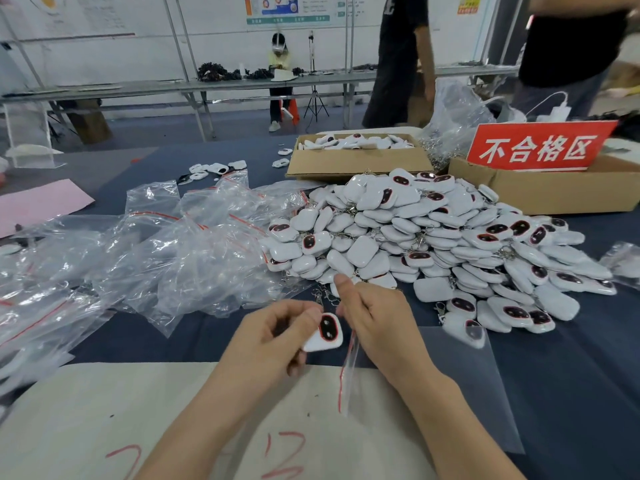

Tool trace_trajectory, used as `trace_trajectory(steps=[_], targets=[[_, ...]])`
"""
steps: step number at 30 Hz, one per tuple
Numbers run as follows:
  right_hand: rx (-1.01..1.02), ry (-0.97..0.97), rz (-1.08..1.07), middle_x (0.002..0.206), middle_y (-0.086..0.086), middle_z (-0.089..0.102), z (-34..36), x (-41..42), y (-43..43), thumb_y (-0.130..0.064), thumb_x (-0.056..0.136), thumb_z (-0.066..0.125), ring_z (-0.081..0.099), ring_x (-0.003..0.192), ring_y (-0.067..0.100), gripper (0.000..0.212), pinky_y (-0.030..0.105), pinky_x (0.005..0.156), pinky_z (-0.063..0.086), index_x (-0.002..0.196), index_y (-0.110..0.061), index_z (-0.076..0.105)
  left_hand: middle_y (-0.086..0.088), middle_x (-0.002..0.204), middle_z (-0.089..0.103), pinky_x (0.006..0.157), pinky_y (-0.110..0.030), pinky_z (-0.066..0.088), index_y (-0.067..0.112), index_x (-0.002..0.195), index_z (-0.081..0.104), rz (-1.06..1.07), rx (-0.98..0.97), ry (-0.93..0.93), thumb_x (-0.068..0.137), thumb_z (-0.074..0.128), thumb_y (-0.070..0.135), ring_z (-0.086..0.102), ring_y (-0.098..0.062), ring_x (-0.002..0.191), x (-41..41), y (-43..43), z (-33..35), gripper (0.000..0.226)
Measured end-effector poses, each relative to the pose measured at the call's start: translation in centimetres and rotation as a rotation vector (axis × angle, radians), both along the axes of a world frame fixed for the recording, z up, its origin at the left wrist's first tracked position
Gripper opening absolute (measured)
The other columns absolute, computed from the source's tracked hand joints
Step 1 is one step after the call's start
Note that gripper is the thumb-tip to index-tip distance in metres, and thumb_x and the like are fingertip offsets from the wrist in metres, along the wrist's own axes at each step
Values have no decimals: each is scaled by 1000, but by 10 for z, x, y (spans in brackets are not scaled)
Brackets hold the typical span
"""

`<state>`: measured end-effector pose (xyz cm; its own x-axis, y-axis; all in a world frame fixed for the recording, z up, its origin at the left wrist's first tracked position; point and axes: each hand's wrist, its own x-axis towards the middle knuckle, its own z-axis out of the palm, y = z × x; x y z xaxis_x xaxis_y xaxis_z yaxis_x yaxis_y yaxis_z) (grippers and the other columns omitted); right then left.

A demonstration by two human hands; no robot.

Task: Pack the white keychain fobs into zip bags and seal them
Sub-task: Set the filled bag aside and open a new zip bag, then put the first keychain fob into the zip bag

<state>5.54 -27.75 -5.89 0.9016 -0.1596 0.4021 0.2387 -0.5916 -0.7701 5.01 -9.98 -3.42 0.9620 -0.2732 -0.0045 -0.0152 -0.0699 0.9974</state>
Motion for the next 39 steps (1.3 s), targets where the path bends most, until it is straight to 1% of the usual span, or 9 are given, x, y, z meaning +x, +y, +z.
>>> trace_trajectory(steps=[4, 10, 15, 21, 26, 30, 33, 36, 39], targets=[[-9, 10, -18, 61, -5, 66, -3, 3, 0, -66, 96, 32, 62, 60, 11, 74, 41, 65, 51, 56, -9, 56, 6, 65, 60, 49, -19, 43, 32, 91, 75, -68, 106, -57, 95, 68, 27, 50, -10, 51, -8, -8, -5, 10], [-65, -3, -23, 53, 9, 50, 0, 1, 1, -62, 98, 33, 46, 53, 23, 71, 48, 59, 43, 57, -5, 44, 5, 71, 66, 48, -19, 44, 31, 91, 76, -12, 23, -99, 96, 66, 22, 49, -10, 50, -6, -8, -1, 15], [-43, 44, -25, 59, -2, 65, -1, 2, 1, -62, 99, 33, 61, 60, 13, 70, 42, 68, 51, 57, -12, 59, 2, 72, 66, 60, -22, 43, 33, 93, 74, -31, 261, -172, 92, 71, 32, 49, -8, 59, -10, -11, -7, 4], [-10, 57, -51, 55, -15, 62, 4, 1, 1, -67, 94, 30, 62, 61, 8, 73, 39, 70, 51, 60, -14, 65, 9, 78, 72, 68, -21, 48, 34, 89, 72, -41, 367, -254, 93, 70, 31, 62, -14, 71, -15, -19, -9, 5], [32, 36, -75, 51, -12, 59, 13, 0, 1, -57, 100, 37, 60, 58, 12, 67, 41, 69, 50, 58, -13, 64, 16, 93, 76, 80, -42, 54, 49, 104, 60, -140, 266, -230, 103, 53, 14, 64, -29, 78, -19, -18, -7, 35], [56, 57, -96, 46, -5, 52, 20, -1, 2, -53, 101, 40, 54, 55, 23, 66, 45, 65, 49, 48, -15, 49, 18, 105, 74, 79, -32, 59, 47, 99, 61, -115, 119, -253, 101, 53, 0, 69, -20, 85, -21, -22, -4, 47], [23, 90, -105, 39, -8, 45, 22, -1, 4, -54, 101, 38, 45, 46, 13, 68, 34, 58, 38, 42, -21, 46, 9, 96, 72, 81, -26, 58, 44, 98, 65, -83, -7, -212, 98, 53, -6, 68, -12, 82, -22, -24, -2, 52], [85, 80, -86, 43, -9, 57, 23, -2, 3, -55, 101, 38, 56, 47, 7, 69, 33, 62, 44, 43, -21, 54, -2, 94, 74, 74, -22, 52, 49, 109, 60, -178, 14, -221, 98, 55, 16, 66, -14, 79, -27, -24, 0, 35], [94, 83, -96, 53, 4, 66, 26, -2, 1, -59, 99, 35, 64, 59, 18, 74, 41, 75, 51, 56, -7, 66, -5, 89, 74, 73, -45, 51, 58, 125, 43, -285, 155, -246, 95, 53, 36, 62, -32, 73, -32, -23, -2, 38]])
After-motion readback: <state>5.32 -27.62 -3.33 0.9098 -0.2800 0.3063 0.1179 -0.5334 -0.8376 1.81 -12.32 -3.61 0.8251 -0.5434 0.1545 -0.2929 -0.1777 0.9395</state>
